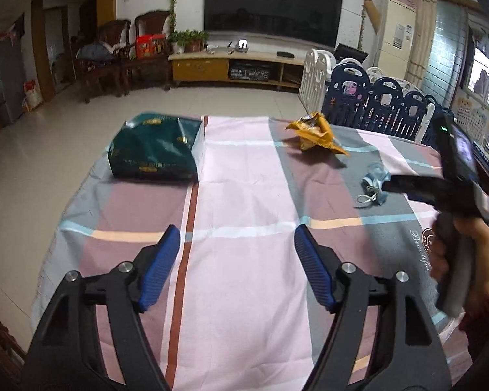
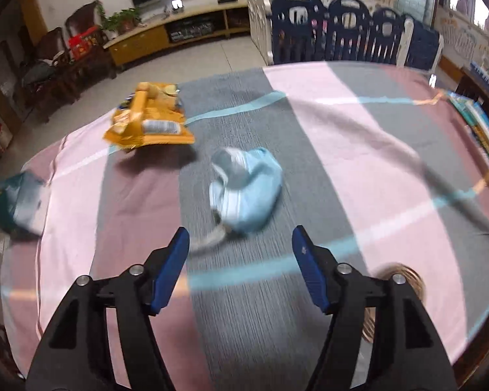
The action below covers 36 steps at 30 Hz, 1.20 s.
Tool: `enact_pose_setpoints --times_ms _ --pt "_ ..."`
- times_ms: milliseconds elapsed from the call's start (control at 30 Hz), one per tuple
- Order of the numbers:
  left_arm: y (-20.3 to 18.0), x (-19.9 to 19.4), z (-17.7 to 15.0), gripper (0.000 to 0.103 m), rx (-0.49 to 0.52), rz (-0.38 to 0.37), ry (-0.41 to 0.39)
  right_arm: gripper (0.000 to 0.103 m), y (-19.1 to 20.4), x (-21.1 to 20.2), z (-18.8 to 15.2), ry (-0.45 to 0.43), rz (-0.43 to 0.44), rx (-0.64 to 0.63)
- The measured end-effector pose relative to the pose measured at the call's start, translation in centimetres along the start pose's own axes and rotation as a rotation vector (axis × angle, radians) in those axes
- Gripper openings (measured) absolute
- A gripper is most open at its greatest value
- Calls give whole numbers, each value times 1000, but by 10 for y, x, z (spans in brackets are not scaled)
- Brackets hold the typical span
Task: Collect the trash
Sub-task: 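Grasp the yellow snack bag with the left gripper while the right grasps the blue mask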
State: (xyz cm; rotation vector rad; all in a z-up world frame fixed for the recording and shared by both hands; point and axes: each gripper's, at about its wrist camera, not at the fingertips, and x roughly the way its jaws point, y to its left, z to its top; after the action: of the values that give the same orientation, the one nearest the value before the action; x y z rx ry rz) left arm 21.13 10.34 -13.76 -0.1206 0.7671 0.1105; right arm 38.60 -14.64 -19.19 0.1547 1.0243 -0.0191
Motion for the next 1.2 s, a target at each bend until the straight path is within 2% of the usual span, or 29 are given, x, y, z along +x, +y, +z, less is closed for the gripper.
enact_pose_setpoints --times_ms 133,167,200,267,300,367,400,467,533,567,600,700,867,967,1000,1067,1133,1167,1200 --pt "10 17 -3 77 -23 10 48 65 5 35 21 18 -59 0" --pt "11 18 -1 77 -21 14 45 53 6 37 22 8 -69 -9" --pt "9 18 0 77 -20 15 39 35 7 39 23 7 -78 -26" --pt "8 20 7 76 -23 -2 27 17 8 37 20 17 -63 -57" --pt "7 23 11 76 -26 -17 24 15 7 31 16 8 -46 -64" --pt "-1 31 22 75 -20 -35 23 13 5 18 8 1 -18 -68" --pt "-5 35 28 66 -14 -45 17 13 2 6 0 -8 9 -70" --pt "-18 47 45 57 -5 -76 1 13 -4 -19 -18 -34 42 -87" --pt "-38 65 64 58 25 -94 -2 13 -9 -42 -38 -49 65 -104" --pt "-49 75 74 64 49 -103 -2 13 -14 -55 -50 -56 71 -105" --pt "-63 88 84 77 82 -113 0 13 -18 -63 -59 -61 71 -103" --pt "-95 121 106 93 150 -108 -5 13 -38 -93 -93 -62 86 -58" --pt "-139 179 139 93 256 -80 37 13 -66 -119 -141 -42 88 70" --pt "-157 200 154 99 273 -104 39 13 -84 -126 -157 -7 155 196" --pt "-162 209 157 99 274 -119 62 13 -85 -129 -160 -2 165 211" --pt "-174 236 161 99 267 -130 157 13 -83 -133 -164 3 156 194" --pt "-178 253 159 93 252 -115 199 13 -78 -140 -164 -12 151 163" --pt "-179 258 156 72 248 -108 225 13 -76 -143 -165 -19 152 155" --pt "-177 262 153 37 239 -123 259 13 -77 -146 -166 -23 153 154"
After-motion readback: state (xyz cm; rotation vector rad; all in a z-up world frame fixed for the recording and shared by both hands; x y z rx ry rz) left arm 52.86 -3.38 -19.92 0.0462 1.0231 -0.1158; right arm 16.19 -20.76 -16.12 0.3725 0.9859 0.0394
